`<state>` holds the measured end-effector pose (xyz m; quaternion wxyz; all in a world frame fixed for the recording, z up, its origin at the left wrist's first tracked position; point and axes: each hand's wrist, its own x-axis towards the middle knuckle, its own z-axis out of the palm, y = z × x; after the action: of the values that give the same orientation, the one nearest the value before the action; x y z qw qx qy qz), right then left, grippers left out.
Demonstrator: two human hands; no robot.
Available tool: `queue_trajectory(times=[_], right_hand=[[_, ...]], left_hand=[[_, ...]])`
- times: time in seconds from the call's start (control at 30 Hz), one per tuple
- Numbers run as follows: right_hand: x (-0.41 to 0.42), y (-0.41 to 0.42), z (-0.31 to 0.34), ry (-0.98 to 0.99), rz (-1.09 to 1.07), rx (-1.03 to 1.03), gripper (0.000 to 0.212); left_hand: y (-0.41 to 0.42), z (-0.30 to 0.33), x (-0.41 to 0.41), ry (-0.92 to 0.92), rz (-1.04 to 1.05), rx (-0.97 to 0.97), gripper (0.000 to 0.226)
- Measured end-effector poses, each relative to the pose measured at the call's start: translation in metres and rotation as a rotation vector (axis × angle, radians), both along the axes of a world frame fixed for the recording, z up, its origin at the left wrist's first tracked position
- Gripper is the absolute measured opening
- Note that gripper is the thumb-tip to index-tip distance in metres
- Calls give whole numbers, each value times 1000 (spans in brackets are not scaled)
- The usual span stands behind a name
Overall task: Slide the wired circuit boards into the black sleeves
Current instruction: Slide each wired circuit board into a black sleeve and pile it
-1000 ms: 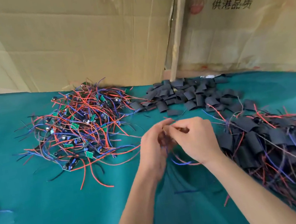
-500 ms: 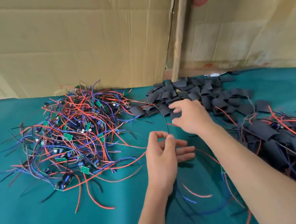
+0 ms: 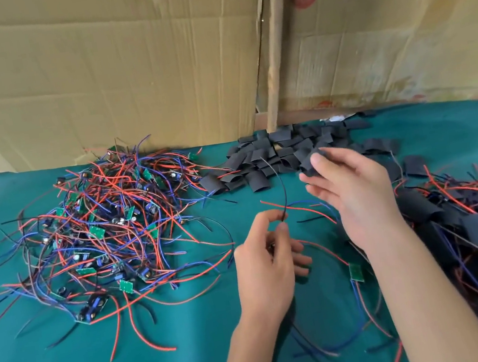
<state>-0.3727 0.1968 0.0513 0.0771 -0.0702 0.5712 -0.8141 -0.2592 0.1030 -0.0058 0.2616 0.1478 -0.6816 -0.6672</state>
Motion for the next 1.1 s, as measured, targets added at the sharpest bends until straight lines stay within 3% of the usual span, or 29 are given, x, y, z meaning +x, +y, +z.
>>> queue_trajectory(times=[0.27,0.53,0.7,0.97,1.1], right_hand=[[-12,9,-6,-122,-122,-180,12],[-16,16,4,-36,-99,-186,14],[-15,17,2,71,-9,-13,12],[-1,5,-7,99,393,345,26],[6,-7,-13,75,450,385,23]], left_hand=[[4,-10,-1,-37,-28,-182,27],[3,-22,-3,-50,-15,-471,17],[4,-20,-2,-61,2,-439,16],[0,-5,0,-28,60,-163,17],[-5,-3,3,6,9,-23,29]])
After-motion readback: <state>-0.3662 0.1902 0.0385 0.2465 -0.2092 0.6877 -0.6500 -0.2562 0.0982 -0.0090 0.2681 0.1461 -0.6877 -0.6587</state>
